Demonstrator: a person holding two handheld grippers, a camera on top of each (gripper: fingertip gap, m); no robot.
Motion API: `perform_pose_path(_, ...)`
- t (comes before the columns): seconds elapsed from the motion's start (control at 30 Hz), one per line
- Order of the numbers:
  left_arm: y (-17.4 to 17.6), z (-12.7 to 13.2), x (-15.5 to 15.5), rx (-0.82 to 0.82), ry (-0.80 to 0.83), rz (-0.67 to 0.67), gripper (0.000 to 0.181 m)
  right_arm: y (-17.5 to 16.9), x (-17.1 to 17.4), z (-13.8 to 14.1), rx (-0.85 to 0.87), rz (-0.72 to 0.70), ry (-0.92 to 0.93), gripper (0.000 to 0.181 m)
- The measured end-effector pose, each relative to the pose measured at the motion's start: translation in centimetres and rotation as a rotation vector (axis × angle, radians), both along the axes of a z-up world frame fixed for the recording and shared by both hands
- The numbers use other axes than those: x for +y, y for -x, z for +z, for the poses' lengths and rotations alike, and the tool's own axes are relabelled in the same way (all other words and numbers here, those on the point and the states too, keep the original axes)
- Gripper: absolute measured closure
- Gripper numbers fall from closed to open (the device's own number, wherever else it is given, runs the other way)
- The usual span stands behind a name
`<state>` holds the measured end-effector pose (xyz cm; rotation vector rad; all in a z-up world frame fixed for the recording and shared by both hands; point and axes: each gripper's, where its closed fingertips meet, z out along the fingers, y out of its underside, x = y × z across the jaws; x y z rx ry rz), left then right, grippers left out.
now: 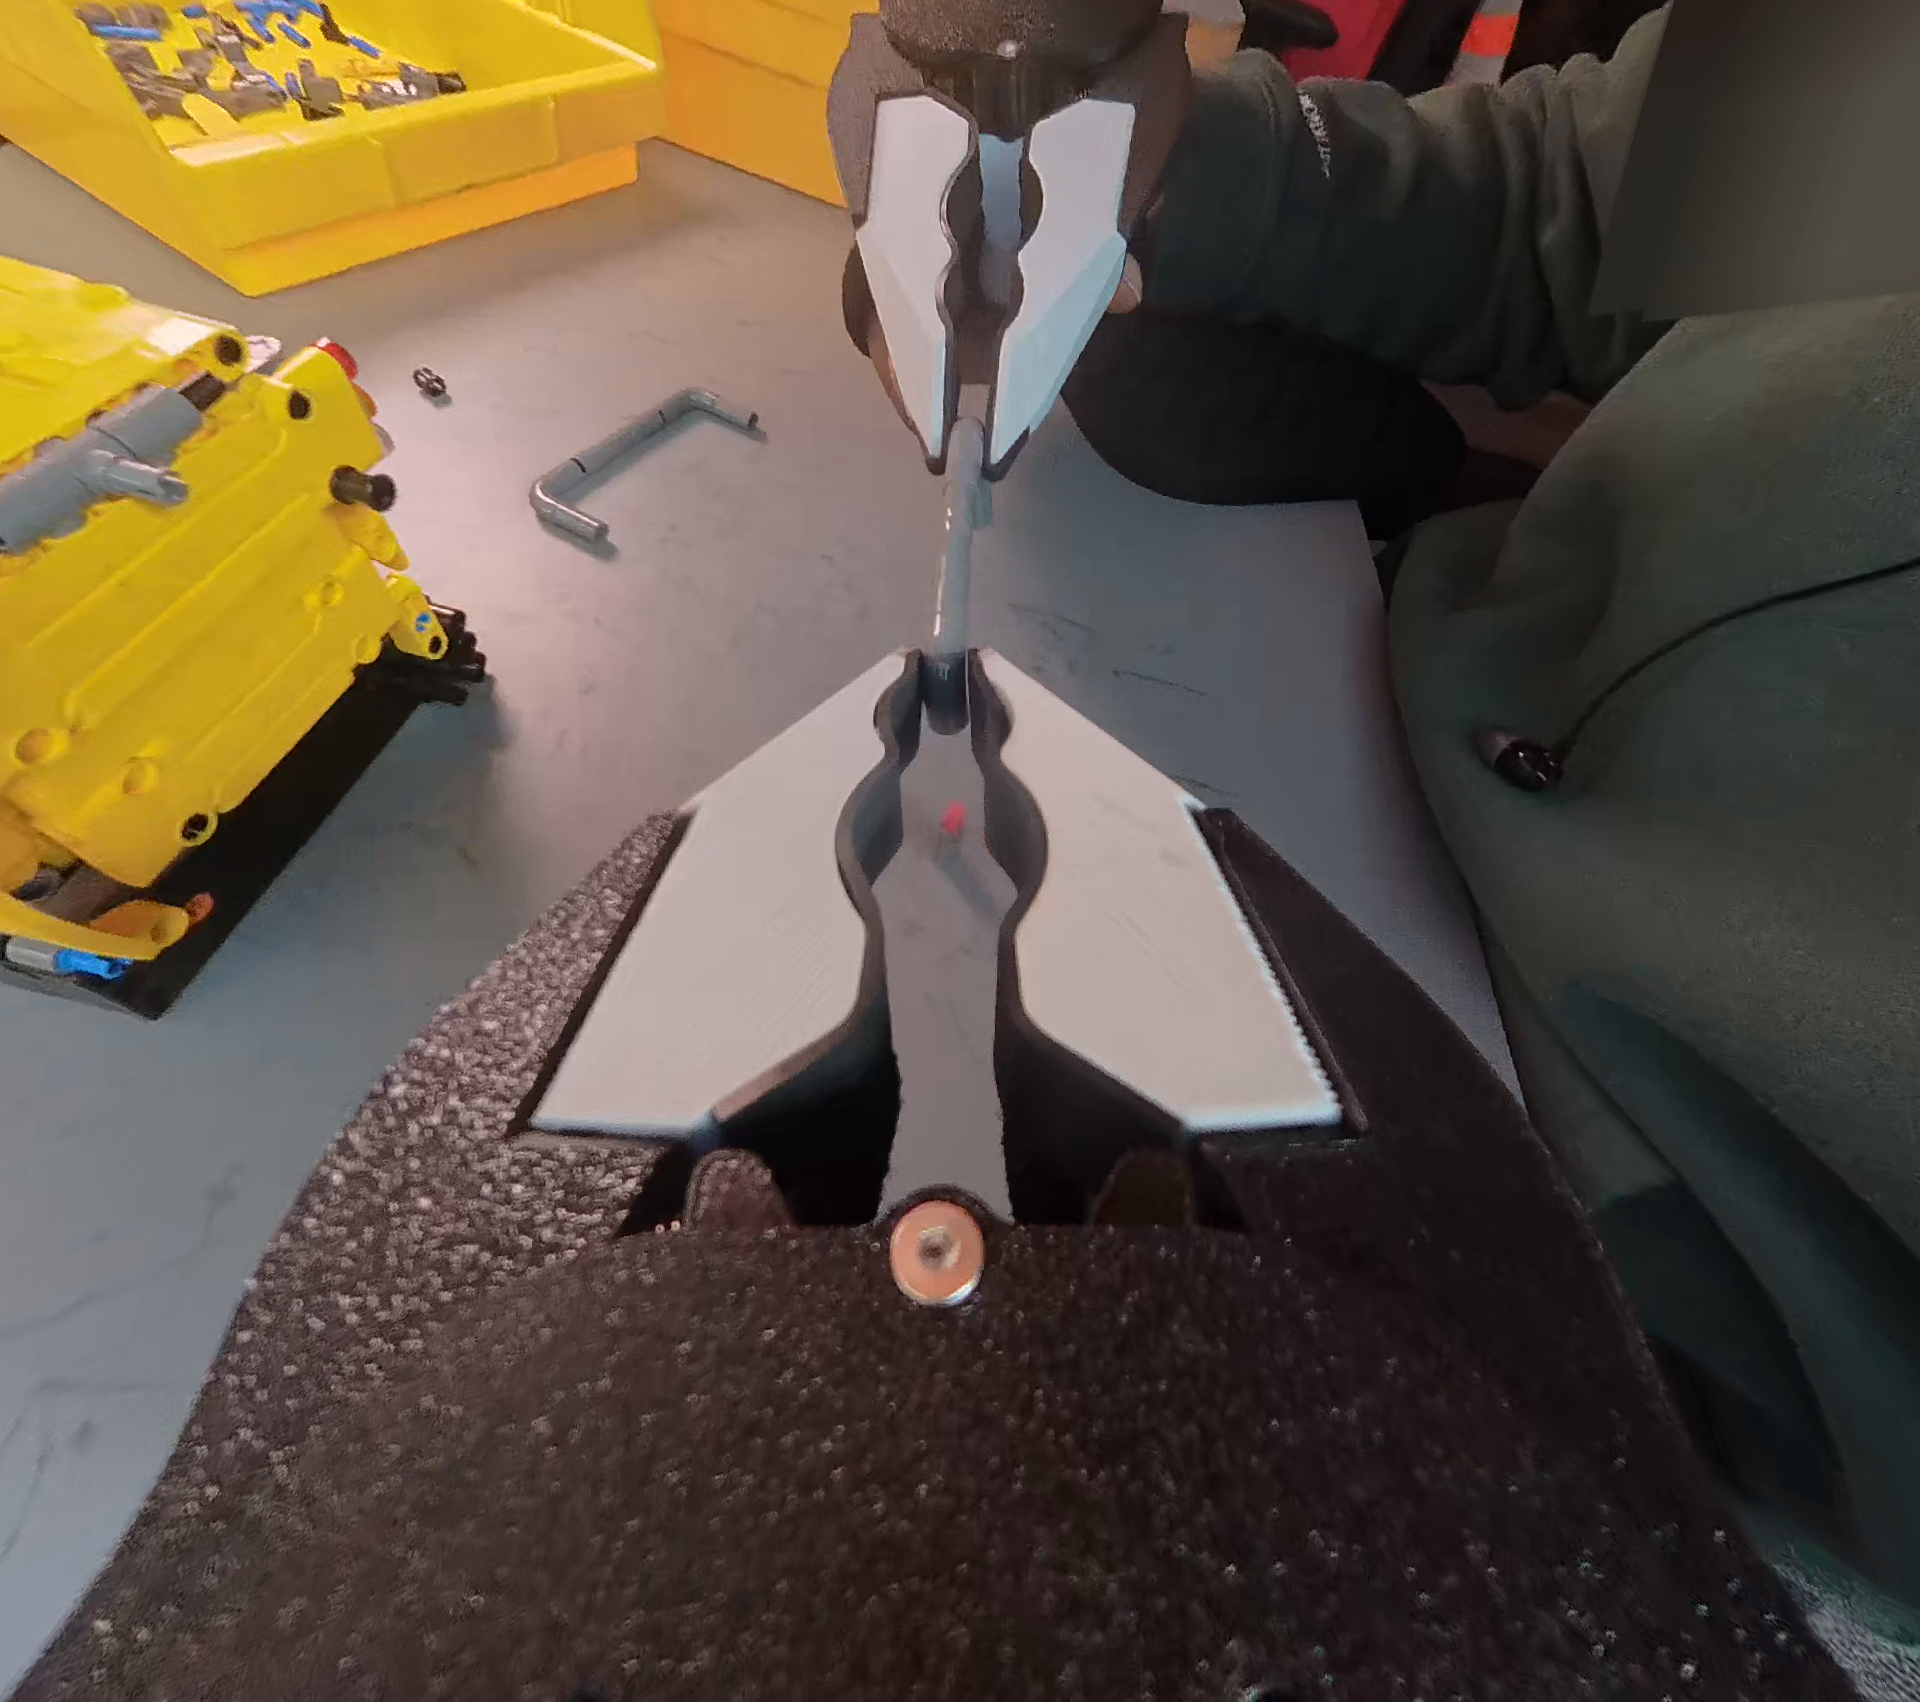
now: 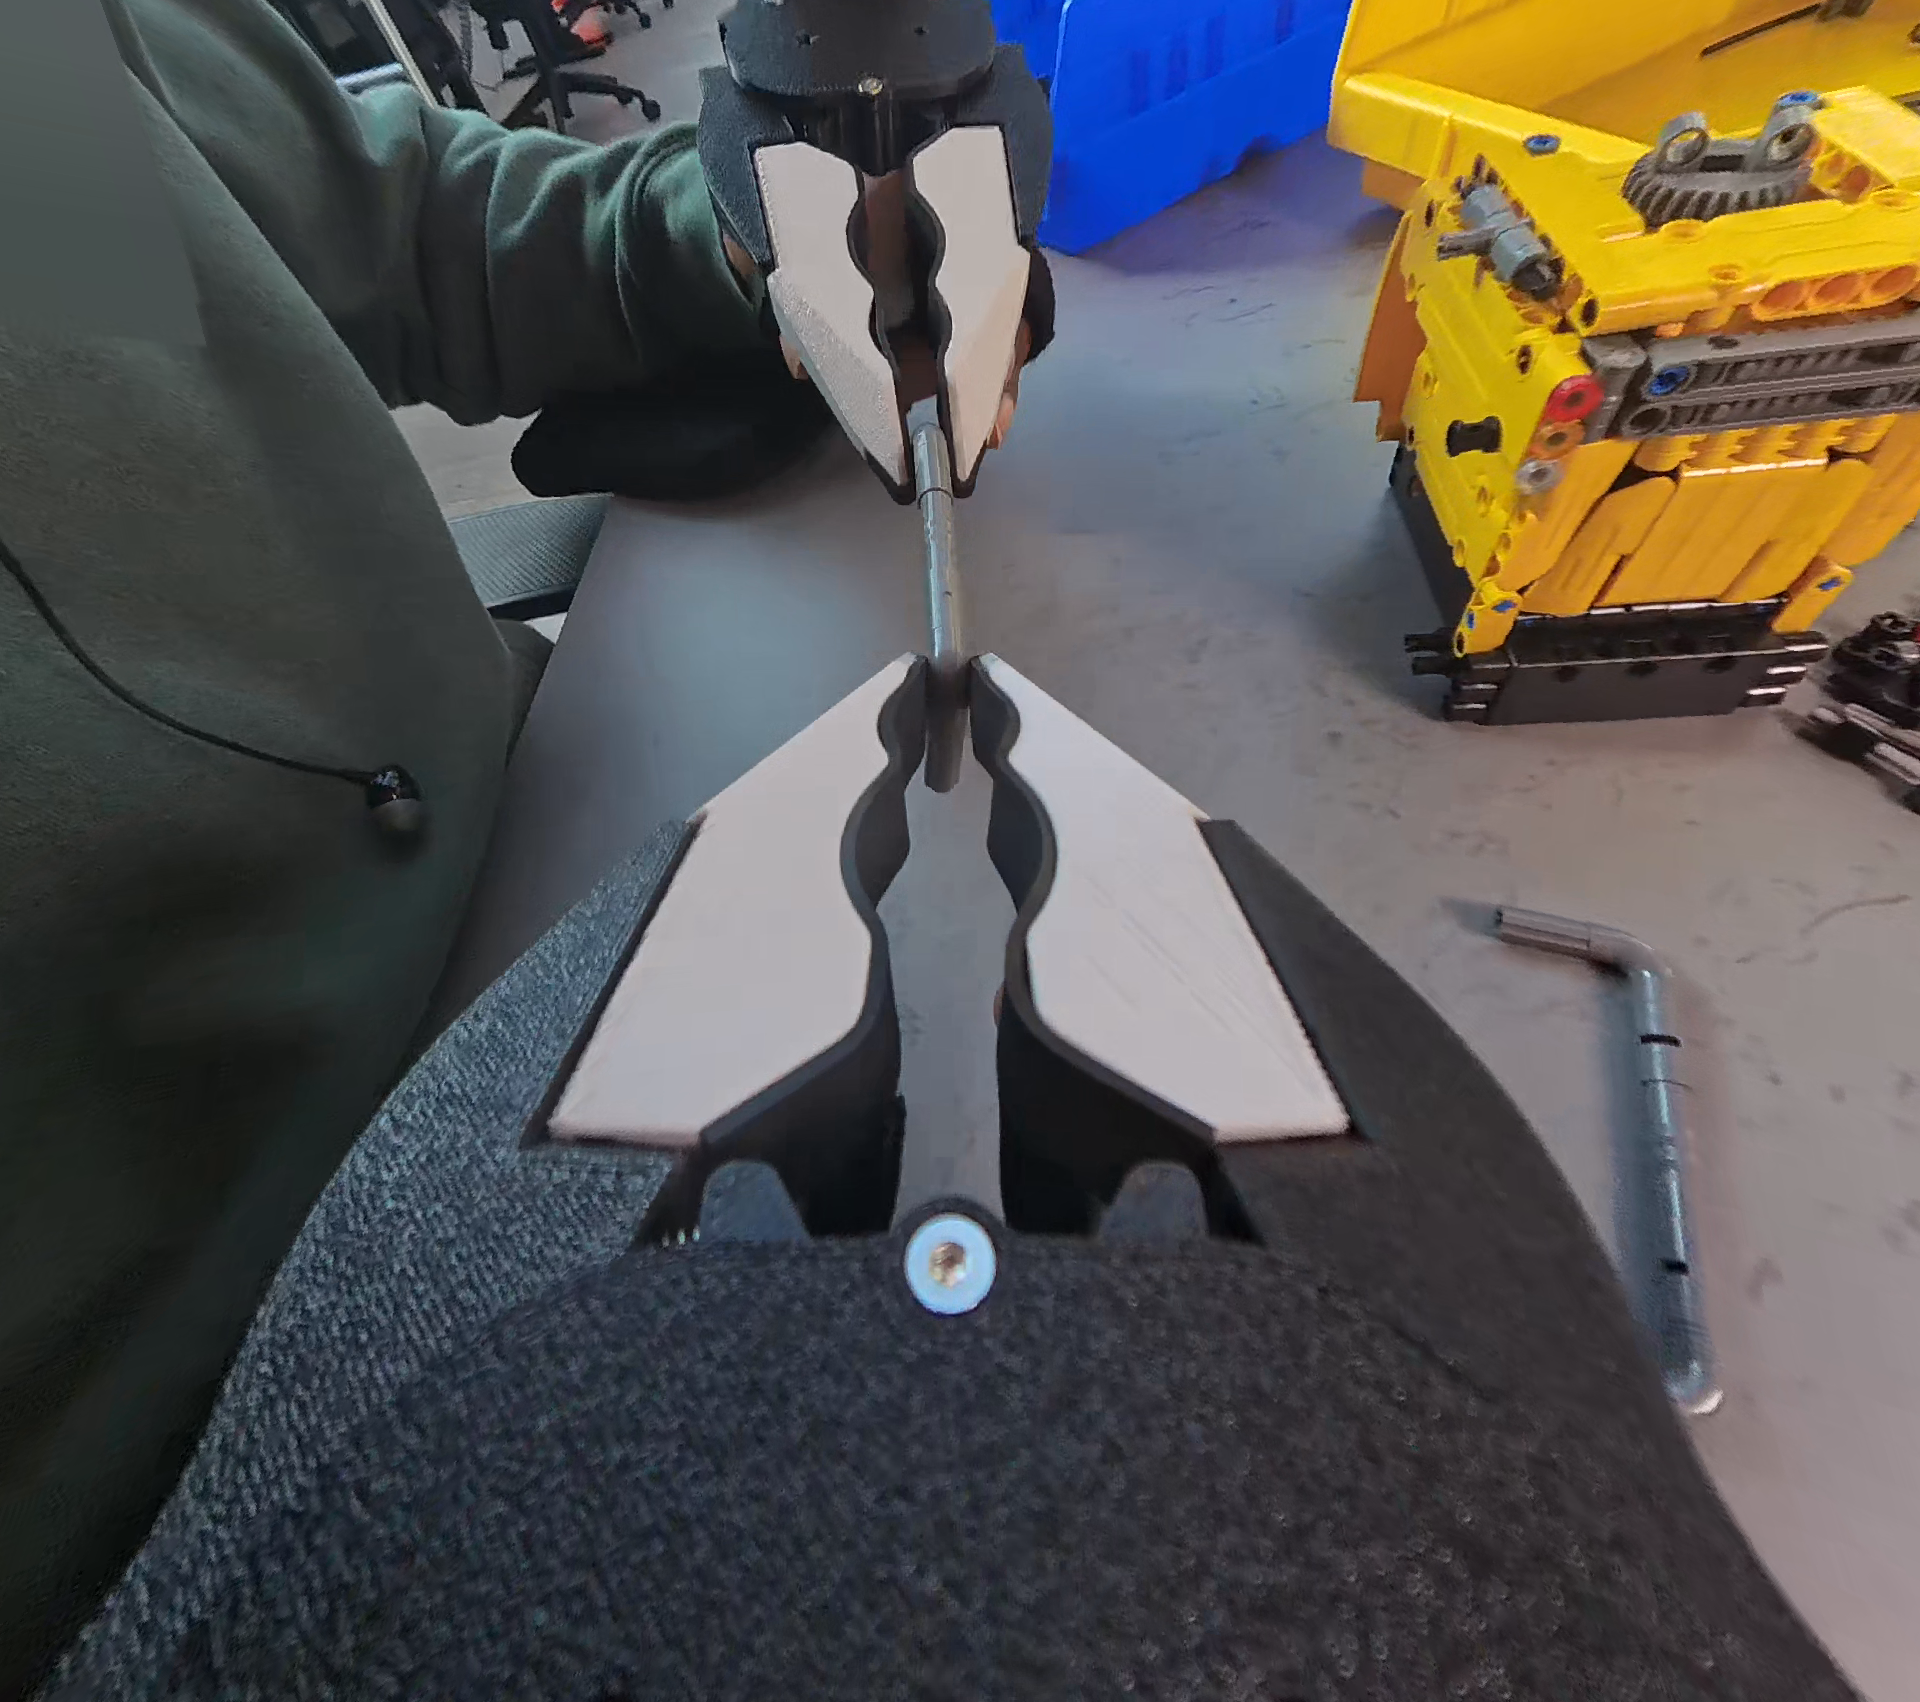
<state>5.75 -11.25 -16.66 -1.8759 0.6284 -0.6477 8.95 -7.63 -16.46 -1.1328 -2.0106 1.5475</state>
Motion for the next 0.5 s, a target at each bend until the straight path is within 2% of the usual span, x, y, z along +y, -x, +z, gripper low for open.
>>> perform_pose_path(0.2,-0.4,-1.6,-1.0,0.024,0.068,-0.067,0.178,-0.8,-0.2,-2.3,-0.056,0.034,-0.071,0.174)
perform_pose_path(0.5,-0.6,-2.6,-0.7,0.077,0.09,-0.067,0.181,-0.9,0.0,-2.7,-0.061,0.03,-0.1,0.174)
